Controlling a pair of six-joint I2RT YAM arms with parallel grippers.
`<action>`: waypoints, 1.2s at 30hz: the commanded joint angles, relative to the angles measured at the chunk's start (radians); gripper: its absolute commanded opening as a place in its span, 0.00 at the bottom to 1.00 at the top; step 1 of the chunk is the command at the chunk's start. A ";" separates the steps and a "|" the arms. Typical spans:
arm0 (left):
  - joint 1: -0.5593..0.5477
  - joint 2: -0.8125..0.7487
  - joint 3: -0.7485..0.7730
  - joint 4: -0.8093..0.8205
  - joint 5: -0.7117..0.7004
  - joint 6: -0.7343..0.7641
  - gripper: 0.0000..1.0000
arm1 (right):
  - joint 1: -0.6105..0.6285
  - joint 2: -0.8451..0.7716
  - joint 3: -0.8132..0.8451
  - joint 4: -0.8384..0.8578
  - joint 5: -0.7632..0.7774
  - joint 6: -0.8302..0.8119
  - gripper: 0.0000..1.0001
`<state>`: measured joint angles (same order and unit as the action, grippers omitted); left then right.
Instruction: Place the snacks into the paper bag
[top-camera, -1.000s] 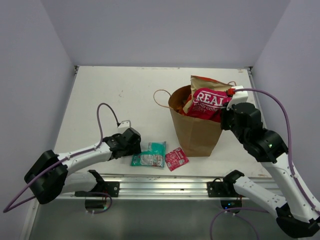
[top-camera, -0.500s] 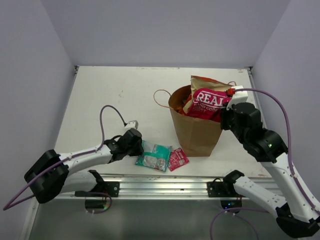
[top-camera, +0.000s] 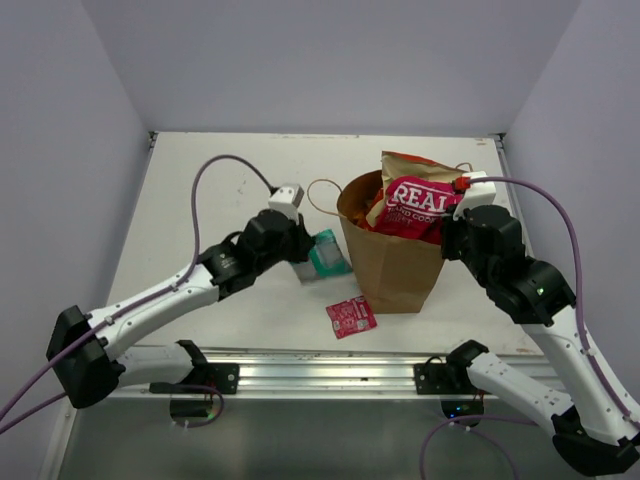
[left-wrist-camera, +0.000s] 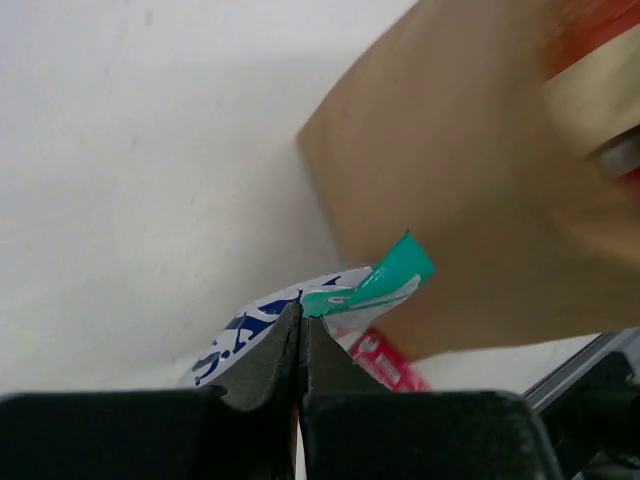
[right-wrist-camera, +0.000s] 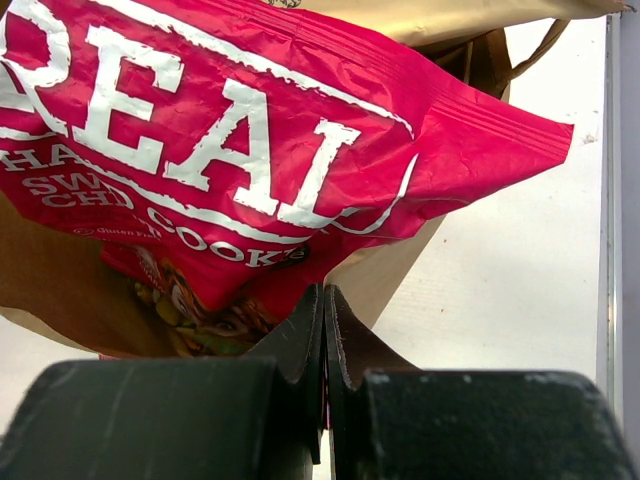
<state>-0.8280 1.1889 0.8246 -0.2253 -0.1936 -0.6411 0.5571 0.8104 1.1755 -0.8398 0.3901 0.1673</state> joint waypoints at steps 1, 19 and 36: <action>-0.008 -0.049 0.282 0.106 -0.037 0.228 0.00 | 0.004 -0.007 0.006 0.024 -0.031 0.003 0.00; -0.022 0.182 0.806 0.150 0.237 0.411 0.00 | 0.004 -0.008 -0.010 0.027 -0.027 -0.011 0.00; -0.125 0.130 0.809 0.051 0.198 0.233 0.00 | 0.006 -0.022 -0.010 0.011 -0.022 -0.003 0.00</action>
<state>-0.9298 1.3819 1.5898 -0.1822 0.0105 -0.3450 0.5571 0.7956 1.1671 -0.8410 0.3935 0.1642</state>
